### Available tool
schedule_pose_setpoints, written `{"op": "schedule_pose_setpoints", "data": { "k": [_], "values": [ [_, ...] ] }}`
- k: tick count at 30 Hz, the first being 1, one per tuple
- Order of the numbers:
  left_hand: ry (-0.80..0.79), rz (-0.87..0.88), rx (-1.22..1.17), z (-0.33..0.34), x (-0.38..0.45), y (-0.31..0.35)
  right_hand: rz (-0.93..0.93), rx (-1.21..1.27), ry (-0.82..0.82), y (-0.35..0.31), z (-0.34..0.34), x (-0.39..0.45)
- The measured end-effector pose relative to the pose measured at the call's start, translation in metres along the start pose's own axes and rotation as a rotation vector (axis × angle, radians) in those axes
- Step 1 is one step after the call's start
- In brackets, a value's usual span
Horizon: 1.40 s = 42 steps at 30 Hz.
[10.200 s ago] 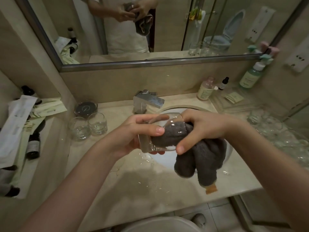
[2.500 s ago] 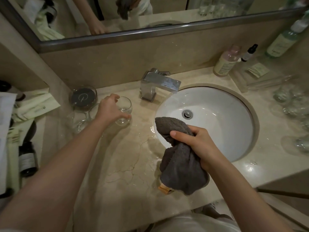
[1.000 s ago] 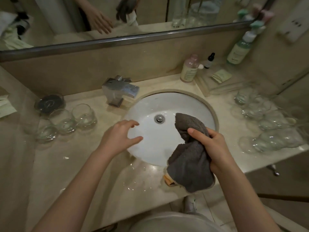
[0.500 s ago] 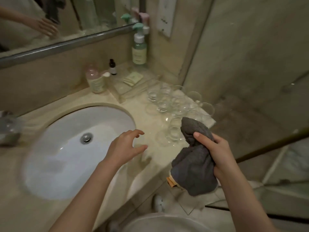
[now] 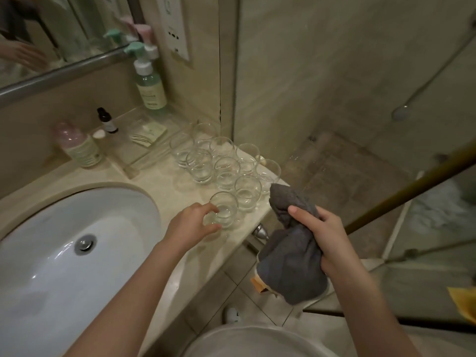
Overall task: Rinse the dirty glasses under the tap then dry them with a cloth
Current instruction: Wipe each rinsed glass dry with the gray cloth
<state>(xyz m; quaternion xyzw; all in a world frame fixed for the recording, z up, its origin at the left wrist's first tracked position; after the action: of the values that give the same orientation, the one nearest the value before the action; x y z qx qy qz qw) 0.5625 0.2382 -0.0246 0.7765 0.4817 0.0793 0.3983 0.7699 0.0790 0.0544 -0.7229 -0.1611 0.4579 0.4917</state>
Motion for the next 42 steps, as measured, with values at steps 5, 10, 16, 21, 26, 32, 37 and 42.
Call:
{"op": "schedule_pose_setpoints", "data": {
  "k": [5, 10, 16, 21, 26, 32, 37, 42],
  "values": [
    [0.049, -0.006, -0.254, 0.012, 0.013, -0.007, -0.026, -0.047, -0.012, 0.004, 0.005, 0.014],
    [0.104, 0.014, -0.597, 0.015, 0.011, 0.001, -0.136, -0.135, -0.070, -0.003, 0.018, 0.022],
    [0.093, -0.080, -0.959, -0.013, -0.017, 0.006, -0.357, -0.316, -0.104, -0.029, 0.052, 0.023],
    [0.201, 0.039, -1.124, -0.064, -0.059, 0.033, -0.594, -0.352, -0.124, -0.055, 0.096, 0.004],
    [0.426, 0.133, -1.194, -0.110, -0.097, 0.043, -0.762, -0.370, -0.264, -0.065, 0.147, -0.026],
    [0.806, 0.179, -1.015, -0.143, -0.144, 0.033, -0.891, -0.390, -0.324, -0.068, 0.212, -0.075],
    [0.963, 0.107, -1.017, -0.167, -0.193, 0.005, -0.927, -0.356, -0.445, -0.055, 0.259, -0.112],
    [1.021, 0.105, -1.207, -0.186, -0.240, -0.021, -0.797, -0.230, -0.650, -0.044, 0.305, -0.136]
  ]
}}
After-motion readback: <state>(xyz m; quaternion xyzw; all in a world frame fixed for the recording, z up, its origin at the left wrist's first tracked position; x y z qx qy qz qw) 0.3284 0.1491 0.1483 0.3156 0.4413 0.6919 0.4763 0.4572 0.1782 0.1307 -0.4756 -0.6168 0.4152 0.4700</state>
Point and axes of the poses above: each hand's wrist, its own x-axis towards the middle knuckle, its own z-axis out of the palm, y = z × x, the point moved 7 cm from there along x, towards the middle knuckle, and after that the axes turned 15 degrees about -x, right-handed, at the moved point
